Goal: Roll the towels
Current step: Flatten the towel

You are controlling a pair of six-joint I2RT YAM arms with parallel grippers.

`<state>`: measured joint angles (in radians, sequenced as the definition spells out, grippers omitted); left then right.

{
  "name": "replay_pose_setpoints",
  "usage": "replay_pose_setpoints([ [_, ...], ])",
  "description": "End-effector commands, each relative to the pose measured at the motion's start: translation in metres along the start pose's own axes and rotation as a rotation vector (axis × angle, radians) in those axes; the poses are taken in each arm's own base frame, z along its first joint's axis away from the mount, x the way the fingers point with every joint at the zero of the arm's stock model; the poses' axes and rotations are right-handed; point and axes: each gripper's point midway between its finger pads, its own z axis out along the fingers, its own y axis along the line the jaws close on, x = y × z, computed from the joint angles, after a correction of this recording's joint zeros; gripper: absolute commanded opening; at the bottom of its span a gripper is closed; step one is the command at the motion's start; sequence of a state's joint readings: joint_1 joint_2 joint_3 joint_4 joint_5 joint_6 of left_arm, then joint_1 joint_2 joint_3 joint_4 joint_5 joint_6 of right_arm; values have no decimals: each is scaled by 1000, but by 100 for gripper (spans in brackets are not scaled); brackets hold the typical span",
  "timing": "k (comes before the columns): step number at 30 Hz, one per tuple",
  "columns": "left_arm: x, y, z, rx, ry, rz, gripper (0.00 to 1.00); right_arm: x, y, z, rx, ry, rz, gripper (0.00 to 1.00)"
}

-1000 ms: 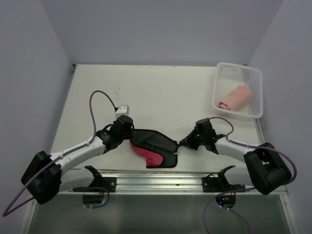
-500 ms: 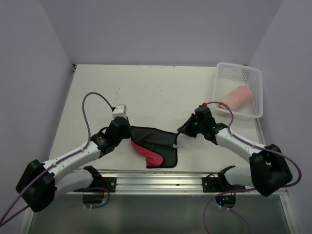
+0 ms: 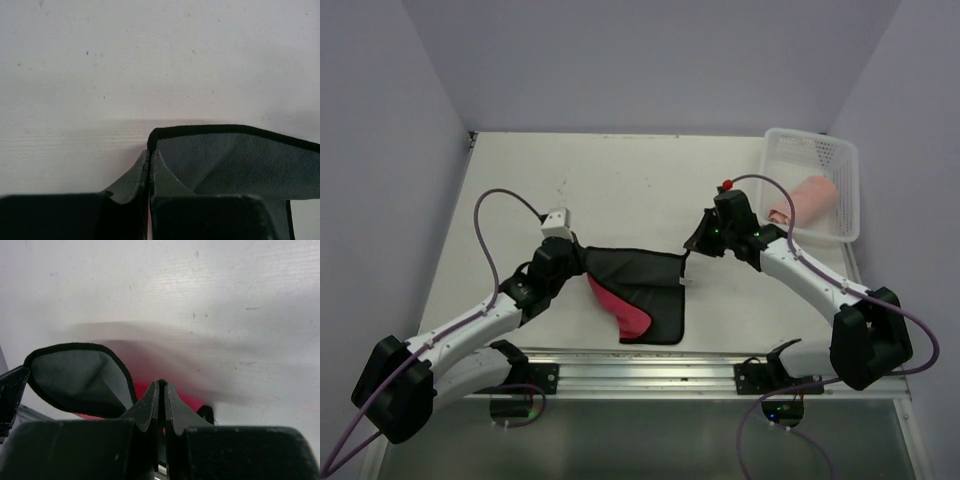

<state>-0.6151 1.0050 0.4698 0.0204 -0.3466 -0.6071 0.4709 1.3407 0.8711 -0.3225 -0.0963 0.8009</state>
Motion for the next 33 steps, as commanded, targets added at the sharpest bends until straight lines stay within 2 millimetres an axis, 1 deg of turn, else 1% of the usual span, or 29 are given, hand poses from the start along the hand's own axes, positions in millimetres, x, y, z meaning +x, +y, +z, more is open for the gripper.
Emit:
replay_pose_setpoints([
  [1,-44,-16,1,42,-126,4,0,-38,21,-18,-9,-99,-93,0],
  [2,-52,-20,1,50,-137,7,0,-42,22,-19,-8,-107,-107,0],
  [3,-53,-22,2,52,-134,22,0,-45,24,-22,-5,-111,-115,0],
  [4,-54,-23,3,51,-128,25,0,-52,30,-25,-14,-125,-121,0],
  [6,-60,-27,2,61,-136,39,0,-56,33,-28,-13,-130,-140,0],
  [7,-63,-30,1,77,-140,43,0,-61,38,-31,-25,-135,-145,0],
  [9,-72,-35,-3,98,-165,52,0,-63,41,-32,-32,-125,-156,0],
  [10,-76,-38,-6,112,-175,56,0,-67,47,-36,-42,-132,-165,0],
  [11,-82,-40,-7,118,-190,57,0,-68,47,-37,-40,-131,-174,0],
  [14,-95,-44,-14,124,-221,65,0,-73,52,-46,-48,-148,-187,0],
  [15,-97,-44,-15,121,-219,77,0,-74,52,-48,-43,-149,-191,0],
  [17,-100,-44,-17,118,-222,84,0,-80,57,-59,-52,-172,-207,0],
  [20,-100,-44,-20,128,-225,95,0,-87,63,-74,-62,-201,-231,0],
  [21,-102,-45,-23,137,-235,94,0,-90,64,-82,-61,-215,-237,0],
  [23,-100,-46,-25,155,-235,105,0,-97,71,-96,-71,-246,-254,0],
  [25,-104,-50,-30,186,-257,111,0,-101,76,-111,-84,-270,-264,0],
  [28,-107,-57,-37,239,-278,129,0,-102,80,-125,-103,-284,-271,0],
  [30,-112,-65,-44,290,-311,150,0,-99,80,-130,-111,-280,-274,0],
  [31,-112,-71,-48,332,-311,155,0,-99,81,-133,-119,-283,-274,0],
  [33,-119,-79,-57,377,-335,156,0,-93,85,-134,-150,-267,-264,0],
])
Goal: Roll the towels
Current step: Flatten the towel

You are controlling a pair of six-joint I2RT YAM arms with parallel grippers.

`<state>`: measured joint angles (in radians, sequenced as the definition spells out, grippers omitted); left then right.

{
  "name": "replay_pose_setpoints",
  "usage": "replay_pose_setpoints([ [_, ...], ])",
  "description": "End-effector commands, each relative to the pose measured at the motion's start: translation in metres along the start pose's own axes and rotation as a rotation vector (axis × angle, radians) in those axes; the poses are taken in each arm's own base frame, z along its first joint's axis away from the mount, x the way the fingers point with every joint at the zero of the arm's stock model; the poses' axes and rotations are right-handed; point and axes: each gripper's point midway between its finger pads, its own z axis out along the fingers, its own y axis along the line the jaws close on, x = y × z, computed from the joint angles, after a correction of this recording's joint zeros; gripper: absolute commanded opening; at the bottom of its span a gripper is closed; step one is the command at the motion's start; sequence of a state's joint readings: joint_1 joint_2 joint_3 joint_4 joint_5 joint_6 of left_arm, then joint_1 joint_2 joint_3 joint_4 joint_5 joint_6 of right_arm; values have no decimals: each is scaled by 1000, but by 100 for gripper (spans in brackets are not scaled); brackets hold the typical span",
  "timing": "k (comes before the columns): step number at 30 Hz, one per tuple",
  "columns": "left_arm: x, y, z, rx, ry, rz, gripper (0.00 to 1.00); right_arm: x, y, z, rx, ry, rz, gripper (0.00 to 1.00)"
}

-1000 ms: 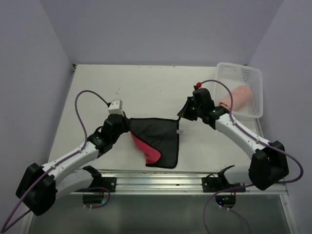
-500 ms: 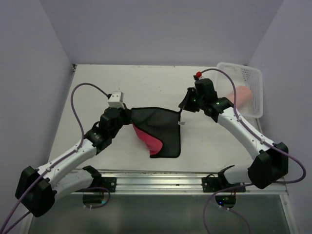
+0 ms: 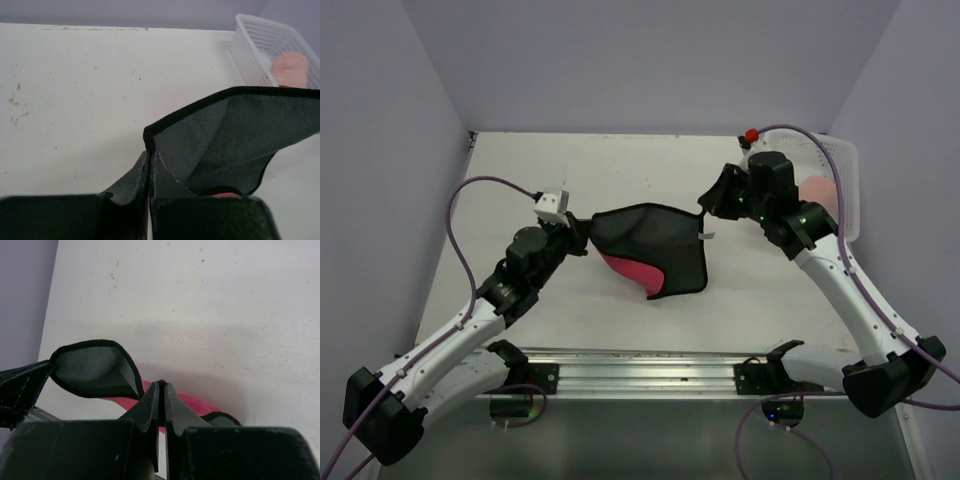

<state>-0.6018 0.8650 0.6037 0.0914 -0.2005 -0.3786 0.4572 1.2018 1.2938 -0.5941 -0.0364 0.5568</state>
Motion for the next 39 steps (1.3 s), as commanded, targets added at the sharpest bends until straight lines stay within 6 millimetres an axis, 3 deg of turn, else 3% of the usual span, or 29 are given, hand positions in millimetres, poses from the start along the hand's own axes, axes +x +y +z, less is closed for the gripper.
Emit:
replay_pose_setpoints([
  [1,-29,-31,-8,172,-96,31,0,0,7,-13,-39,9,2,0],
  [4,-41,-61,-22,352,-131,81,0,5,16,-20,-90,25,16,0],
  [8,-50,-79,-39,470,-178,136,0,-7,26,-44,-144,-44,-2,0],
  [12,-56,-68,-52,437,-260,152,0,-14,26,-55,-126,-51,-19,0],
  [17,-43,-49,-55,355,-256,118,0,-17,31,-66,-139,-55,-15,0],
  [24,-41,-48,-67,361,-236,41,0,9,40,-82,-214,27,46,0],
  [30,-51,-40,-82,321,-274,-51,0,11,42,-108,-228,15,59,0],
  [34,-43,-36,-78,303,-264,-65,0,23,33,-96,-198,45,58,0],
  [39,-16,-31,-58,282,-195,-56,0,39,19,-58,-149,90,78,0],
])
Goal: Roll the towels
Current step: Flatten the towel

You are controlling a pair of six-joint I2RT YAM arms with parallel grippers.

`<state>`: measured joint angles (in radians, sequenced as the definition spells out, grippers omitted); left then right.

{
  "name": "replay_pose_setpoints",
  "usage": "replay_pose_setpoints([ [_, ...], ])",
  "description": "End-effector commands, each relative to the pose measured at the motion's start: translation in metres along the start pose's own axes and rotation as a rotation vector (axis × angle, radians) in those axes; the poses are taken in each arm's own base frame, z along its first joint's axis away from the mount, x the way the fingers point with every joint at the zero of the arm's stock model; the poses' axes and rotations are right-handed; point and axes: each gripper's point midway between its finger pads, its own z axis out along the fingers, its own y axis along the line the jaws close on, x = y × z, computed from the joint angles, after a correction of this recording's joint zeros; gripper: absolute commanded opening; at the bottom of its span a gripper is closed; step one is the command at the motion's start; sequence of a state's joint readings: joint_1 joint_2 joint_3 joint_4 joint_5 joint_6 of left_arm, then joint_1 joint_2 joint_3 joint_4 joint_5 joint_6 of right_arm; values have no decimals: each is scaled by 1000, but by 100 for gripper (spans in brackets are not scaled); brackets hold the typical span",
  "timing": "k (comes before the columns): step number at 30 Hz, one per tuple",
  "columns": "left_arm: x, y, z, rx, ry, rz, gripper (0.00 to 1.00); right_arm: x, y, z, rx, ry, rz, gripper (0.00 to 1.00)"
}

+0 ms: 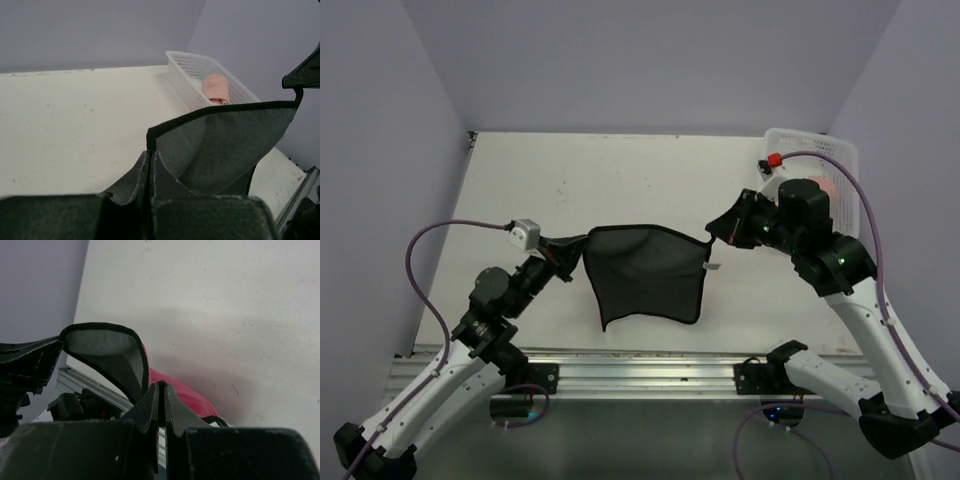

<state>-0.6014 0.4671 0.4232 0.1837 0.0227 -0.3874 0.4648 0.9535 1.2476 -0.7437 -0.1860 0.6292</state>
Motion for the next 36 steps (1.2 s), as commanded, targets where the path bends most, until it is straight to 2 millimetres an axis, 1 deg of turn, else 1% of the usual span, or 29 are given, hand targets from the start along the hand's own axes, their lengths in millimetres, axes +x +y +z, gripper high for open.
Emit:
replay_pose_setpoints([
  [1,18,12,9,-35,22,-19,0,10,-12,28,27,44,14,0],
  [2,25,15,12,-43,43,-10,0,9,-14,33,34,43,8,0],
  [3,28,16,14,-46,52,-5,1,12,-20,43,55,62,9,0],
  [4,28,22,17,-74,45,2,1,14,-25,49,70,70,2,0],
  [5,35,26,20,-88,68,16,2,12,-25,55,69,68,-4,0],
  [6,37,29,22,-99,73,22,4,12,-27,60,76,72,-3,0],
  [7,37,32,25,-113,70,31,5,15,-33,70,92,92,-3,0],
  [8,44,37,29,-129,96,44,5,13,-33,76,93,88,-8,0],
  [10,45,44,34,-165,104,63,5,16,-41,91,116,112,-6,0],
  [11,54,51,37,-192,135,75,5,14,-43,97,119,110,-6,0],
  [12,52,57,40,-231,135,85,6,13,-47,101,128,110,-2,0],
  [13,56,64,41,-262,152,94,7,12,-49,105,132,110,2,0],
  [14,65,72,43,-299,182,102,8,12,-55,114,144,118,6,0],
  [15,65,79,44,-337,187,110,8,8,-58,117,151,111,11,0],
  [18,79,90,47,-378,223,123,7,5,-69,133,164,126,30,0],
  [20,86,92,52,-378,233,119,6,7,-77,144,176,145,38,0],
  [21,89,92,53,-376,235,116,6,4,-78,147,172,141,41,0],
  [22,87,91,56,-370,221,114,6,4,-79,149,170,146,42,0],
  [23,90,93,58,-373,228,115,6,2,-83,156,170,144,47,0],
  [27,93,95,65,-368,235,126,7,1,-90,169,178,161,53,0],
  [29,95,98,65,-371,240,133,7,2,-92,172,177,169,56,0],
  [30,98,98,64,-371,245,133,7,4,-94,174,178,177,56,0],
  [32,96,98,60,-370,231,123,7,9,-95,176,173,194,53,0],
  [33,100,99,55,-374,235,117,7,12,-98,177,178,202,55,0],
  [34,99,98,53,-368,224,111,7,13,-97,176,175,203,55,0],
  [35,94,94,51,-355,199,94,7,14,-97,176,173,203,55,0],
  [36,99,92,46,-342,203,86,7,16,-100,175,178,208,57,0],
])
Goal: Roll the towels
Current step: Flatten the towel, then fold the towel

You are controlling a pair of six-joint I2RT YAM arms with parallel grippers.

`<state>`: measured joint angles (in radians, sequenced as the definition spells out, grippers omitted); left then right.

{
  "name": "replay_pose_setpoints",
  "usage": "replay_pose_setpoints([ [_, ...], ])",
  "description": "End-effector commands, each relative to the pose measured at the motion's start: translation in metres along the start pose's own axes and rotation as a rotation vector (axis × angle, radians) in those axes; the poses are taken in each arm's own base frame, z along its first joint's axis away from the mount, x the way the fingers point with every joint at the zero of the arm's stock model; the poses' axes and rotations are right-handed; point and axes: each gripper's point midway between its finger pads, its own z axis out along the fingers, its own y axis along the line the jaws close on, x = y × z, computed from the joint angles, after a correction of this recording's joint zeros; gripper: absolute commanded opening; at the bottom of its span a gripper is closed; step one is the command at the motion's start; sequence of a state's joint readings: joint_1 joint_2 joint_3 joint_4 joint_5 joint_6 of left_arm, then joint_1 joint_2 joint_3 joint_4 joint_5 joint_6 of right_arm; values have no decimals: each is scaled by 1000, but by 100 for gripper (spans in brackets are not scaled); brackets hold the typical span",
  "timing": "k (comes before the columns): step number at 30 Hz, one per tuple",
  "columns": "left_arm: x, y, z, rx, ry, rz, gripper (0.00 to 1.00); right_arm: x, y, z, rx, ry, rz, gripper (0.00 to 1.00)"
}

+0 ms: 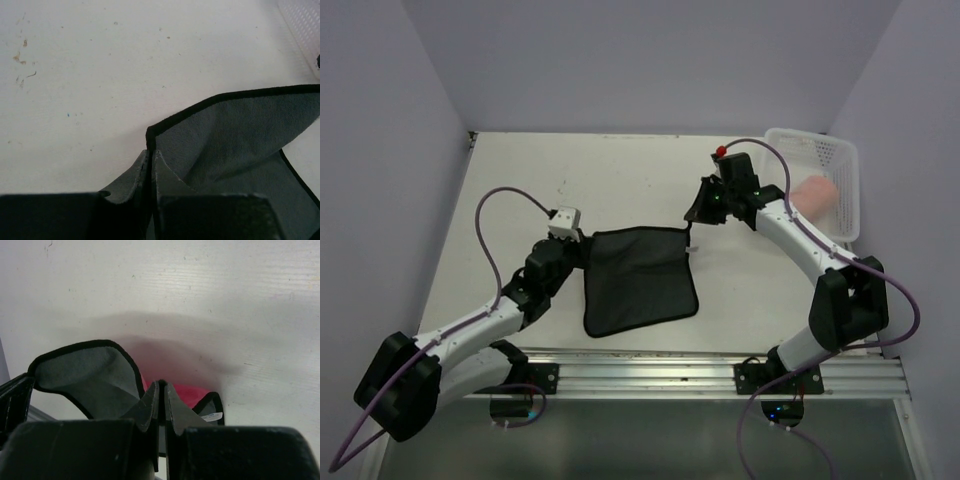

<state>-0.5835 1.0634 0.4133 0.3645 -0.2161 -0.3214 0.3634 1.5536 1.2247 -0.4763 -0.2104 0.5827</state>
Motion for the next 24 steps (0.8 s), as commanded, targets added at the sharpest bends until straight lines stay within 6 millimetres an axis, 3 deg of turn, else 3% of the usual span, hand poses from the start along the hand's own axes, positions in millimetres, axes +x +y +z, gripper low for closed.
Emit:
replay_pose_setpoints([
  [1,-25,-4,-11,39,-131,-45,7,-10,11,-4,-57,-32,-30,0],
  [5,-23,-10,-26,96,-161,-88,10,-3,8,-6,-54,-22,-28,0],
  [11,14,-14,-42,181,-123,-126,14,20,-7,-5,-32,15,-13,0],
  [19,20,-17,-58,238,-170,-170,17,33,-16,-11,-17,23,-10,0],
  [24,30,-15,-61,240,-151,-175,12,38,-22,-13,-1,31,-25,0],
])
